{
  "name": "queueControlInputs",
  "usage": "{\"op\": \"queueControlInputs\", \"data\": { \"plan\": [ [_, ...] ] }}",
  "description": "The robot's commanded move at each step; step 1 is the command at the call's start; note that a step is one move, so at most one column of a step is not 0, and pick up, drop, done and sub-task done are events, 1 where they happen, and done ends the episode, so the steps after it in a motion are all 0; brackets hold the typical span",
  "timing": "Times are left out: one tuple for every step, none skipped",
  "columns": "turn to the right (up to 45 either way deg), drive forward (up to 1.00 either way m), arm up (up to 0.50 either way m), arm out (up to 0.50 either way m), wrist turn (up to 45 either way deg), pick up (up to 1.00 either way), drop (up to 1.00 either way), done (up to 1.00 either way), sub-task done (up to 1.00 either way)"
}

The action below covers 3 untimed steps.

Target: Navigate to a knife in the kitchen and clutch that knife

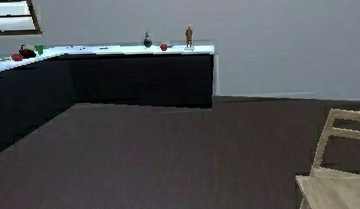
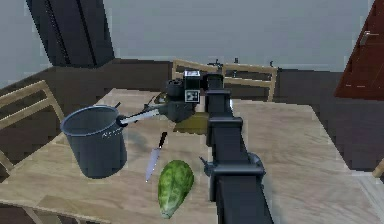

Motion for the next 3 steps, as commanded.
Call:
{"op": "queueControlInputs", "data": {
  "plan": [
    [0.0, 0.00, -0.30, 0.00, 0.0, 0.00, 0.00, 0.00, 0.00],
    [0.0, 0.00, 0.00, 0.00, 0.0, 1.00, 0.00, 0.00, 0.00],
    [0.0, 0.00, 0.10, 0.00, 0.0, 0.00, 0.00, 0.00, 0.00]
  ]
}}
